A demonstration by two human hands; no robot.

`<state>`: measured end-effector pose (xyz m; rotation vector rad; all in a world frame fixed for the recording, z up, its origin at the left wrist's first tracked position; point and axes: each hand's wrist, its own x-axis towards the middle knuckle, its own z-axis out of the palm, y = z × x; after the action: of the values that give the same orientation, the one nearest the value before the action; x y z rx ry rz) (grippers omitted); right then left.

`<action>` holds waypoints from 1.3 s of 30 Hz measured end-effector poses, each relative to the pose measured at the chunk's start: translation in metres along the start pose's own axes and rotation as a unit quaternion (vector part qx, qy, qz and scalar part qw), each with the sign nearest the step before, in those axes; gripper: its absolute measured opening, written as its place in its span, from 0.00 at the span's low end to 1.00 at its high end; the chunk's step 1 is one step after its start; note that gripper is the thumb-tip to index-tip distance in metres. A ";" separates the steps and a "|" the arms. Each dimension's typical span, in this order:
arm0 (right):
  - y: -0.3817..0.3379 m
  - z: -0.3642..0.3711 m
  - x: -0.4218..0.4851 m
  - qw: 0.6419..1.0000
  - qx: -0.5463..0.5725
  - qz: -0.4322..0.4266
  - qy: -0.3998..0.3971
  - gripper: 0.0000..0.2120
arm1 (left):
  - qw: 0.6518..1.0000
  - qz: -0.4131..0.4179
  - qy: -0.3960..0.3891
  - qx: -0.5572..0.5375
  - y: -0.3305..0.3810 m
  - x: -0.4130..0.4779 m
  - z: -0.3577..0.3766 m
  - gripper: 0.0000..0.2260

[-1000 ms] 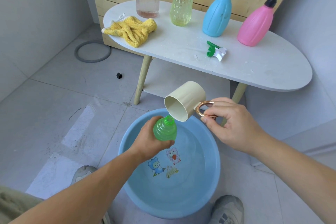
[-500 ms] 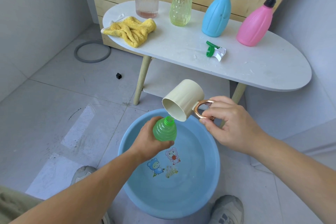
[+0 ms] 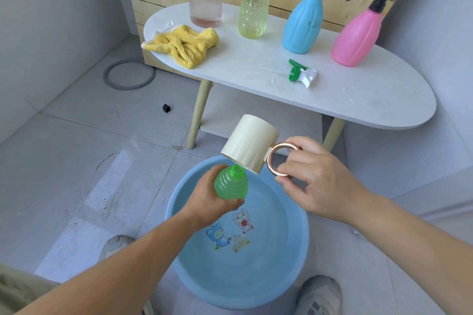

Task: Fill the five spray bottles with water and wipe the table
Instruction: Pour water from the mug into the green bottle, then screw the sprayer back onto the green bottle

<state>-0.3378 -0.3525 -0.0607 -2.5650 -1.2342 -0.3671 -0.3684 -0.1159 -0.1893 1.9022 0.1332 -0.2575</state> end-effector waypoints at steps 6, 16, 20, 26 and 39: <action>-0.007 0.002 -0.001 0.976 0.118 0.182 0.033 0.08 | 1.000 0.008 -0.007 -0.028 0.009 -0.003 -0.001 0.30; 0.013 0.001 -0.020 0.756 0.395 0.515 0.080 0.14 | 0.999 0.028 -0.017 -0.030 0.028 -0.002 -0.006 0.32; 0.019 -0.010 -0.024 0.690 0.455 0.550 0.121 0.14 | 0.998 0.048 -0.031 -0.035 0.054 0.001 -0.009 0.30; 0.037 -0.053 -0.017 0.671 0.481 0.518 0.222 0.14 | 0.991 0.113 -0.042 -0.052 0.118 0.009 -0.009 0.29; 0.153 -0.117 -0.007 0.615 0.445 0.550 0.348 0.11 | 0.983 0.170 -0.053 -0.053 0.242 0.074 0.004 0.28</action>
<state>-0.2341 -0.4897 0.0258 -1.5061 0.4812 -0.2728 -0.2443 -0.2044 0.0127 1.7664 -0.2445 -0.1151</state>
